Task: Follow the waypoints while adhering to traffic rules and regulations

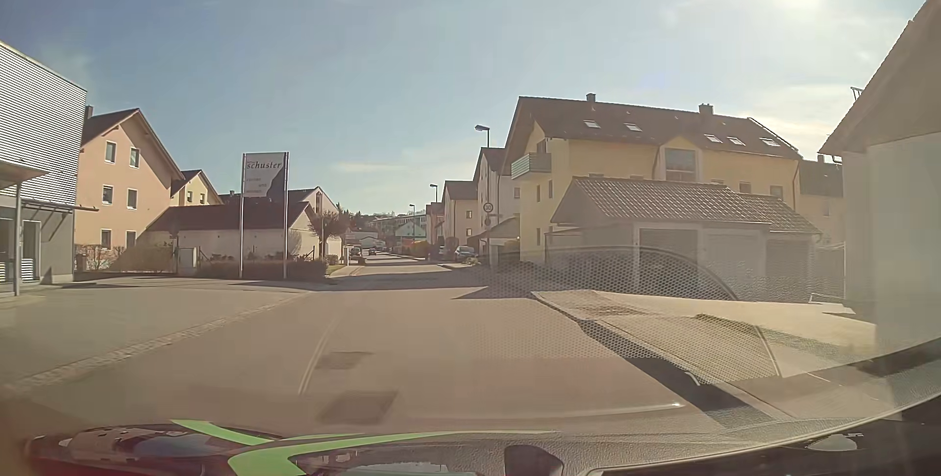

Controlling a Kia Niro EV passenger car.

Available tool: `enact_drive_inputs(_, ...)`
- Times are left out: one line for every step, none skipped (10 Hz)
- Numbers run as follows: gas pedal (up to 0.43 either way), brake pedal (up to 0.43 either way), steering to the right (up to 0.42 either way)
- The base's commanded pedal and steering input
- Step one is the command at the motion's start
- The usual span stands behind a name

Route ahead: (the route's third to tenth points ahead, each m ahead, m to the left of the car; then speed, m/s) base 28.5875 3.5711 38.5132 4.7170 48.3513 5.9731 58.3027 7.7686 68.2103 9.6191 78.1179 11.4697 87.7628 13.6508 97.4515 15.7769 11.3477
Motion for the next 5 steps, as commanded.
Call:
enact_drive_inputs(0.138,0.0,-0.031)
enact_drive_inputs(0.138,0.0,-0.031)
enact_drive_inputs(0.138,0.0,-0.031)
enact_drive_inputs(0.0,0.0,-0.032)
enact_drive_inputs(0.0,0.0,-0.031)
